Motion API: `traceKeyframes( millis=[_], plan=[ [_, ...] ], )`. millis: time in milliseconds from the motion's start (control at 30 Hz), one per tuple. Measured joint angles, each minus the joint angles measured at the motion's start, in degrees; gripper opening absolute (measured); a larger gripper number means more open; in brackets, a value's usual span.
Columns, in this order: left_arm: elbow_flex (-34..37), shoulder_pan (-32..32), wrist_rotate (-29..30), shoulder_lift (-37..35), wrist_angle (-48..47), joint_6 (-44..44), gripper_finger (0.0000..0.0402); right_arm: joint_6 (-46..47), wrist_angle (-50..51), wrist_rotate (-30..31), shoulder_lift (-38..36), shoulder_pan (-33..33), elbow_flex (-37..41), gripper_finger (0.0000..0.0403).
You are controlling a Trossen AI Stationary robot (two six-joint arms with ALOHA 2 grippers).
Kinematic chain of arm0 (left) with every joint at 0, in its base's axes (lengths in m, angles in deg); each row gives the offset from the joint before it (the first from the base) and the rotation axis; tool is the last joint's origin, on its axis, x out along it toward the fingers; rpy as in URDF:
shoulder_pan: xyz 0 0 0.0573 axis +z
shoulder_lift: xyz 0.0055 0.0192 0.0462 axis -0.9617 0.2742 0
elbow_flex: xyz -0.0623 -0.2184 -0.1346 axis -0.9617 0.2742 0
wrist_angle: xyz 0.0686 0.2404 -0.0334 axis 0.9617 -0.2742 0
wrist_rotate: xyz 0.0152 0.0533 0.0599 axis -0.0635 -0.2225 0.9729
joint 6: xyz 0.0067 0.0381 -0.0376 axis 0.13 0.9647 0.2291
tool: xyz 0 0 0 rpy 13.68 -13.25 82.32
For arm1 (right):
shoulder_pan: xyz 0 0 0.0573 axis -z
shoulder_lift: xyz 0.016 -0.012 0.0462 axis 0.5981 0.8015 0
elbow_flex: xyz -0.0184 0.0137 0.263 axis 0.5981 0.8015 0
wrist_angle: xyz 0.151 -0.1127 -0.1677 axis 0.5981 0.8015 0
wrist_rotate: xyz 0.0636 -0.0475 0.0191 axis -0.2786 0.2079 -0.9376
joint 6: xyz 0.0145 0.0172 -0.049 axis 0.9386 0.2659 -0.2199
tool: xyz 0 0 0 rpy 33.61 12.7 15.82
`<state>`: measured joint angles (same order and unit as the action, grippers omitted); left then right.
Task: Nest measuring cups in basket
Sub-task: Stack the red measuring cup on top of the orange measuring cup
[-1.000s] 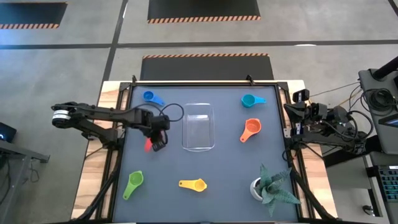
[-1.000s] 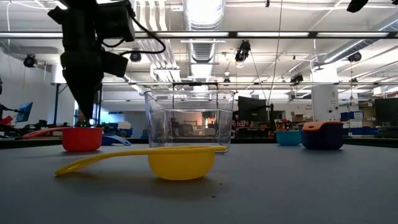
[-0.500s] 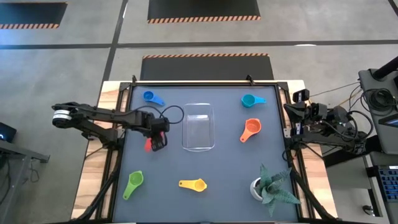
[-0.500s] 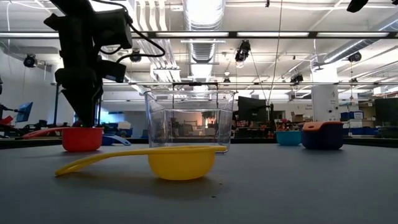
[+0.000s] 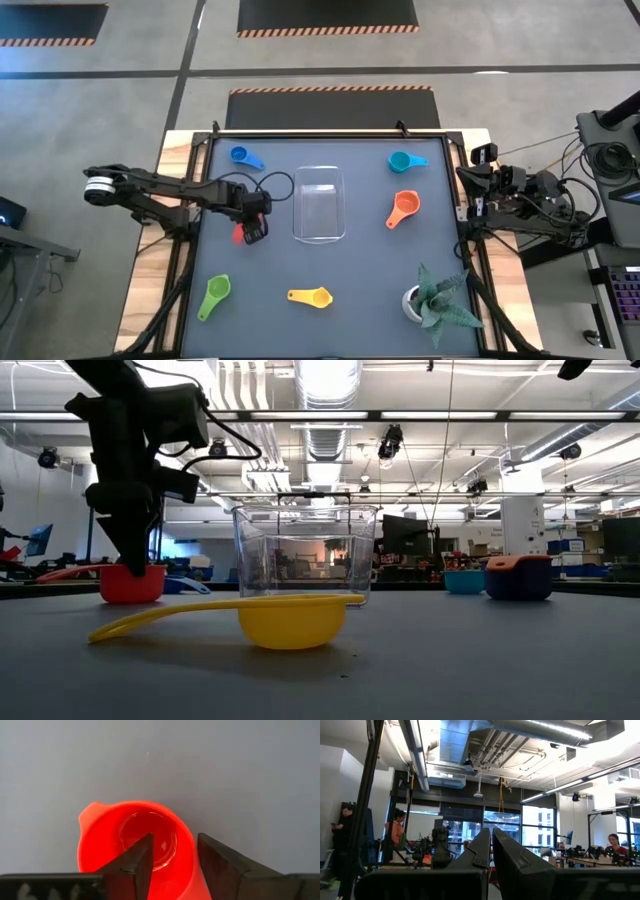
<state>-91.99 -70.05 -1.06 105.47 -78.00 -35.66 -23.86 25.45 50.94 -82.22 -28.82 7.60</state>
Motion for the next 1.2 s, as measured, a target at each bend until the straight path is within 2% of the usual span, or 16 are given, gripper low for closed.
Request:
traceKeyframes(
  millis=[400, 633, 733, 933, 1067, 1200],
  plan=[
    [0.00, 0.02, 0.00, 0.00, 0.00, -1.96, 0.0010, 0.02, 0.00, 0.00, 0.00, 0.00, 0.00, 0.0009],
    [-3.69, 0.02, 0.04, 0.00, -2.75, -1.49, 0.0002, 0.17, -0.02, 0.00, 0.00, 0.01, 0.00, 0.0009],
    [-8.20, 0.02, 1.11, -0.02, -8.02, -0.50, 0.0001, 0.20, -0.02, 0.00, 0.00, 0.00, 0.00, 0.0009],
    [-21.73, 0.04, 8.07, -0.07, -19.98, 0.42, 0.0001, 0.15, -0.04, -0.02, 0.00, 0.00, 0.00, 0.0009],
    [-29.64, 0.02, 9.25, -0.11, -20.09, 2.73, 0.0001, 0.15, -0.04, -0.02, 0.00, 0.01, 0.00, 0.0009],
    [-35.66, 0.02, 10.08, 0.78, -15.22, 6.54, 0.0000, 0.15, -0.07, -0.04, 0.00, 0.00, 0.00, 0.0009]
  ],
)
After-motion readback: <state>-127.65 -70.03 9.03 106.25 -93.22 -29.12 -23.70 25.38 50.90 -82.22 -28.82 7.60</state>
